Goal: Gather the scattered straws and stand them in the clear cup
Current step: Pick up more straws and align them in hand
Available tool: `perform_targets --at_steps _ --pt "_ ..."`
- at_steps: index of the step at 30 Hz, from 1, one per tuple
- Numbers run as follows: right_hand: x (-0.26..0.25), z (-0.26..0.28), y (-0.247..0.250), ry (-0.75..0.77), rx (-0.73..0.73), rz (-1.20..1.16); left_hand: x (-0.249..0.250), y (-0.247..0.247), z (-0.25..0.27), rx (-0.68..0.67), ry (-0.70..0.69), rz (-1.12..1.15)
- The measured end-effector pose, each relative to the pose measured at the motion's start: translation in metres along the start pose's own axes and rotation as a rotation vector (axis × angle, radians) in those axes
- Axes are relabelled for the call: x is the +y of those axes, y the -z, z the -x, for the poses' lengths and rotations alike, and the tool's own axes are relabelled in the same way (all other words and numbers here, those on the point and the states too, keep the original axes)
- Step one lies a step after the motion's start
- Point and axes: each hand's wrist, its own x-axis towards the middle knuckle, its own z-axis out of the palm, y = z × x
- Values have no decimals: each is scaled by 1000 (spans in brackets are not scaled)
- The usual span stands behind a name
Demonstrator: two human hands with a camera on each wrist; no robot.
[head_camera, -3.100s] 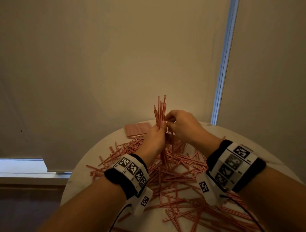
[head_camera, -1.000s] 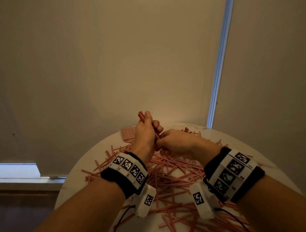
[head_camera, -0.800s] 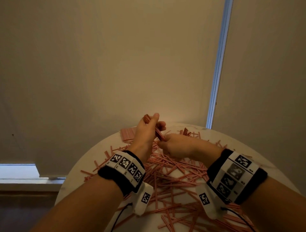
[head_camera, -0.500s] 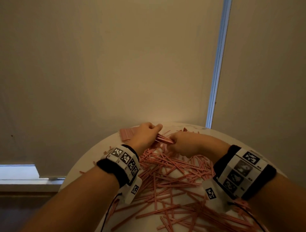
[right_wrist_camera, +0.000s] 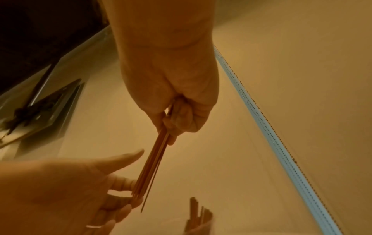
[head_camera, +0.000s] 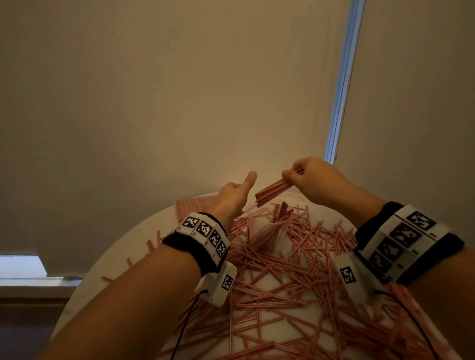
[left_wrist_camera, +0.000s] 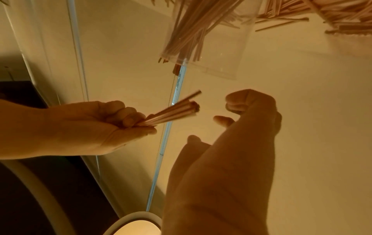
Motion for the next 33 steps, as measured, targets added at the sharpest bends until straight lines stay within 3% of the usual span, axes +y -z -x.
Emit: perform_targets --at_steps 6,9,16,23,25,27,30,33 --pt "17 -38 -24 71 -203 345 -20 -22 -30 -300 -56 -424" --pt "10 -44 -41 122 -274 413 -27 -27 -30 -353 -82 -626" --pt "-2 -50 -75 192 -413 593 -34 -24 -29 -331 -88 -544" --pt "2 -47 -61 143 -598 629 -41 -27 -28 -326 -52 -439" --pt "2 -43 -54 138 -580 599 -44 -23 -23 -372 -13 -432" --pt "0 -37 -45 144 -471 561 -45 -15 -14 -395 24 -491" --pt "-4 -24 -28 159 -288 484 -41 7 2 -349 15 -574" --pt "-9 -4 -23 183 -236 389 -34 31 22 -337 -26 -731"
